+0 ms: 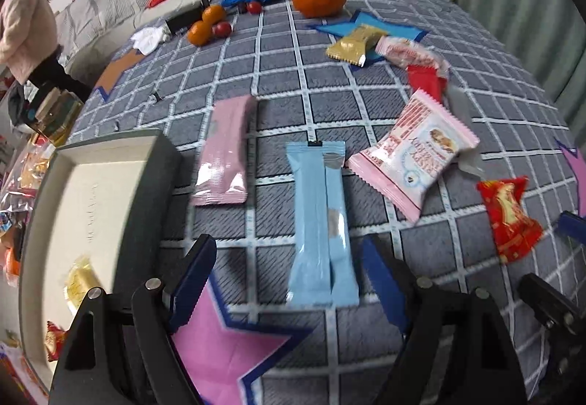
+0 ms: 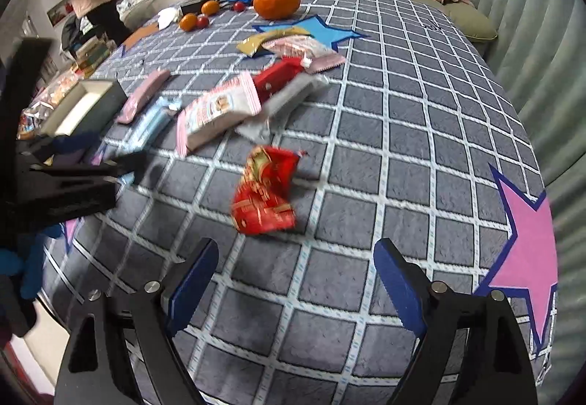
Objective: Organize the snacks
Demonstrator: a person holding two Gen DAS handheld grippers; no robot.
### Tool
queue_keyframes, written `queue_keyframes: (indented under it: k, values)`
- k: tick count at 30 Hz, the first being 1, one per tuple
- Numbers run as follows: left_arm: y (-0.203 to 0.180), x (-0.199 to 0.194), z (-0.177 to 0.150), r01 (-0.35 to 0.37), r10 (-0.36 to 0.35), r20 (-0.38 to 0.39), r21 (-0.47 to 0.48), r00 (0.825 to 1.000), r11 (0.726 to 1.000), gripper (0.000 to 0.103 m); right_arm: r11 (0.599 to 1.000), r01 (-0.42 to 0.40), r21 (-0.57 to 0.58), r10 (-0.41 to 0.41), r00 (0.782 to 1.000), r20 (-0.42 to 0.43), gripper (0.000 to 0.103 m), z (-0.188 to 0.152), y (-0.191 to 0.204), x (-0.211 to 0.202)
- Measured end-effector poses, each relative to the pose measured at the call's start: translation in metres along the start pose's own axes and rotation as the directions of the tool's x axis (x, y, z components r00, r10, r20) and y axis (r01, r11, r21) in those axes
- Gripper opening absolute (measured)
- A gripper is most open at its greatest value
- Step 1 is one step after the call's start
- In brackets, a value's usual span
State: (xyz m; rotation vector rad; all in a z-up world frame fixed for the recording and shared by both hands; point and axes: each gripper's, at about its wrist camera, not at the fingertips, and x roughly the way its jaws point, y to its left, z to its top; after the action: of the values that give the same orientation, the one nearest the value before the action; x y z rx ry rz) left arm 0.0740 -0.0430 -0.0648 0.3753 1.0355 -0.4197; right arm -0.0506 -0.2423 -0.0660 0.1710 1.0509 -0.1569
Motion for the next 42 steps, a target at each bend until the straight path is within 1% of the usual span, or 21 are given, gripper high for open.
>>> queue_keyframes:
  k: [5, 6, 7, 8, 9, 10, 11, 12, 13, 15, 17, 18, 20, 22, 24, 26, 29, 32, 42]
  values:
    - [0.000, 0.008, 0.009, 0.017, -0.018, -0.019, -0.050, 1.000, 0.999, 0.084, 1.000, 0.014, 0.012, -0.014, 1.000, 0.002, 0.088, 0.019, 0.005, 0.014]
    - [0.001, 0.009, 0.010, 0.027, -0.029, -0.026, -0.065, 0.999, 0.998, 0.081, 1.000, 0.015, 0.012, -0.015, 1.000, -0.005, 0.088, 0.023, 0.006, 0.018]
    - [0.002, 0.009, 0.010, 0.045, -0.048, -0.033, -0.079, 0.998, 0.996, 0.075, 1.000, 0.013, 0.011, -0.013, 1.000, -0.013, 0.088, 0.029, 0.009, 0.023]
    - [0.003, 0.009, 0.010, 0.070, -0.074, -0.036, -0.089, 0.997, 0.994, 0.071, 1.000, 0.013, 0.007, -0.013, 1.000, -0.016, 0.086, 0.031, 0.010, 0.026]
    - [0.002, 0.007, 0.009, 0.070, -0.073, -0.032, -0.086, 0.997, 0.994, 0.062, 1.000, 0.014, 0.001, -0.014, 1.000, -0.022, 0.071, 0.033, 0.013, 0.029]
    - [0.000, 0.004, 0.008, 0.072, -0.074, -0.024, -0.072, 0.997, 0.995, 0.044, 1.000, 0.012, 0.001, -0.012, 0.999, -0.036, 0.051, 0.035, 0.015, 0.034]
    - [-0.003, 0.001, 0.006, 0.084, -0.085, -0.021, -0.057, 0.996, 0.995, 0.034, 1.000, 0.030, -0.010, -0.030, 0.999, -0.021, 0.048, 0.034, 0.016, 0.033]
    - [-0.004, -0.001, 0.004, 0.084, -0.085, -0.024, -0.045, 0.996, 0.995, 0.026, 0.999, 0.027, -0.017, -0.027, 0.999, -0.019, 0.037, 0.032, 0.018, 0.034]
    - [-0.006, -0.003, 0.001, 0.079, -0.080, -0.028, -0.036, 0.996, 0.996, 0.026, 1.000, 0.021, -0.016, -0.021, 1.000, -0.017, 0.037, 0.031, 0.017, 0.034]
    - [-0.008, -0.010, -0.014, 0.091, -0.092, -0.022, -0.025, 0.996, 0.996, 0.026, 1.000, 0.007, -0.014, -0.008, 1.000, -0.014, 0.037, 0.026, 0.016, 0.031]
    - [-0.006, -0.020, -0.033, 0.103, -0.103, -0.007, -0.011, 0.995, 0.995, 0.026, 1.000, -0.008, -0.020, 0.008, 1.000, -0.011, 0.037, 0.013, 0.015, 0.026]
    - [-0.005, -0.025, -0.043, 0.101, -0.101, 0.001, -0.002, 0.995, 0.995, 0.026, 1.000, -0.012, -0.023, 0.012, 1.000, -0.010, 0.037, 0.010, 0.015, 0.023]
    - [-0.001, -0.037, -0.067, 0.095, -0.095, 0.017, 0.008, 0.995, 0.995, 0.027, 0.999, -0.013, -0.035, 0.013, 1.000, -0.005, 0.037, -0.007, 0.015, 0.014]
    - [0.005, -0.046, -0.084, 0.091, -0.090, 0.026, -0.008, 0.996, 0.996, 0.027, 0.999, -0.009, -0.040, 0.010, 1.000, 0.002, 0.037, -0.020, 0.015, 0.006]
    - [0.010, -0.050, -0.093, 0.091, -0.090, 0.027, -0.034, 0.996, 0.995, 0.027, 0.999, -0.004, -0.043, 0.005, 1.000, 0.014, 0.037, -0.034, 0.016, -0.003]
    - [0.012, -0.051, -0.096, 0.089, -0.088, 0.028, -0.048, 0.996, 0.995, 0.027, 0.999, 0.007, -0.050, -0.006, 1.000, 0.023, 0.037, -0.043, 0.019, -0.008]
    - [0.008, -0.052, -0.097, 0.070, -0.068, 0.037, -0.034, 0.997, 0.997, 0.028, 0.997, 0.040, -0.073, -0.037, 0.999, 0.036, 0.037, -0.052, 0.026, -0.012]
    - [0.007, -0.052, -0.098, 0.058, -0.056, 0.046, -0.031, 0.997, 0.998, 0.028, 0.997, 0.050, -0.066, -0.048, 0.998, 0.040, 0.038, -0.054, 0.026, -0.012]
    - [0.010, -0.053, -0.101, 0.064, -0.062, 0.050, -0.044, 0.997, 0.997, 0.029, 0.996, 0.066, -0.064, -0.063, 0.997, 0.047, 0.038, -0.055, 0.028, -0.013]
